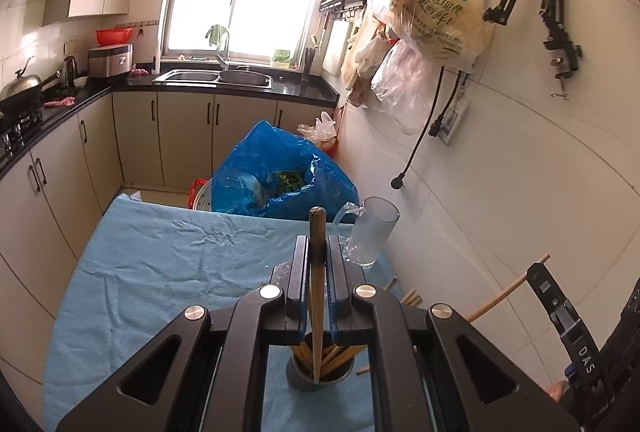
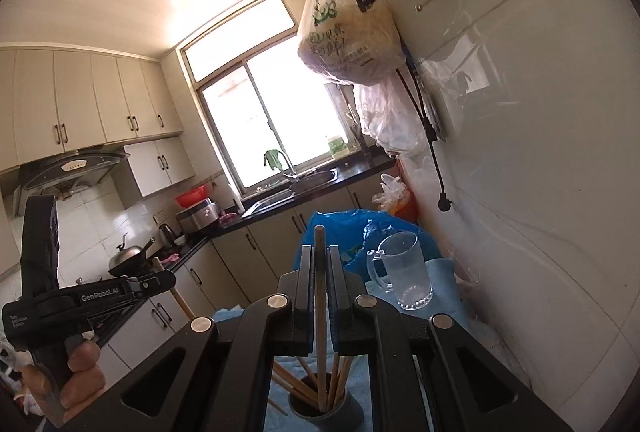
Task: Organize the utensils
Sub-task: 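Lower the chopsticks into the cup and open the left tool and the right tool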
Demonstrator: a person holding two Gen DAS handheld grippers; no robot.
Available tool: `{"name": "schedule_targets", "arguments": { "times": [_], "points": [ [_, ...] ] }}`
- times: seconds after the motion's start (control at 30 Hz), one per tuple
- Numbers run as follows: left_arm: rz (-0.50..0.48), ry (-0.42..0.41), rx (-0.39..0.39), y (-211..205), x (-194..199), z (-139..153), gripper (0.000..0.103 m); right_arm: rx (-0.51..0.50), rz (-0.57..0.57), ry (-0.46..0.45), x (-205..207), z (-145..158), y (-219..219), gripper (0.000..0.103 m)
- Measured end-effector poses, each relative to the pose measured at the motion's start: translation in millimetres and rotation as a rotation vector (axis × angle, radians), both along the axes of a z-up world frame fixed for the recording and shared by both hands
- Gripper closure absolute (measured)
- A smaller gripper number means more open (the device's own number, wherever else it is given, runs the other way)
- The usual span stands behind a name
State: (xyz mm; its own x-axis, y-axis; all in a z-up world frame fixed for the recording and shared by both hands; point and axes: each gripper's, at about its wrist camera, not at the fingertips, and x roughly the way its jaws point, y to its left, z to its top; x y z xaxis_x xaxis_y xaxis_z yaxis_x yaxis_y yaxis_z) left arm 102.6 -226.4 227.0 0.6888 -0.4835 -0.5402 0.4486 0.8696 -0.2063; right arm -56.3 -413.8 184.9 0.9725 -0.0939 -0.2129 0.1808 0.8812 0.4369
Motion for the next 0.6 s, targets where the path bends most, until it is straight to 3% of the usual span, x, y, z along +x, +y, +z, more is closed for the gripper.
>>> {"name": "schedule_targets", "arguments": {
  "times": [0.6],
  "points": [
    [-0.036, 0.078, 0.100, -8.9, 17.8, -77.3, 0.096, 0.013, 0.056, 0.171, 63.0, -64.5, 6.8, 0.097]
  ]
}}
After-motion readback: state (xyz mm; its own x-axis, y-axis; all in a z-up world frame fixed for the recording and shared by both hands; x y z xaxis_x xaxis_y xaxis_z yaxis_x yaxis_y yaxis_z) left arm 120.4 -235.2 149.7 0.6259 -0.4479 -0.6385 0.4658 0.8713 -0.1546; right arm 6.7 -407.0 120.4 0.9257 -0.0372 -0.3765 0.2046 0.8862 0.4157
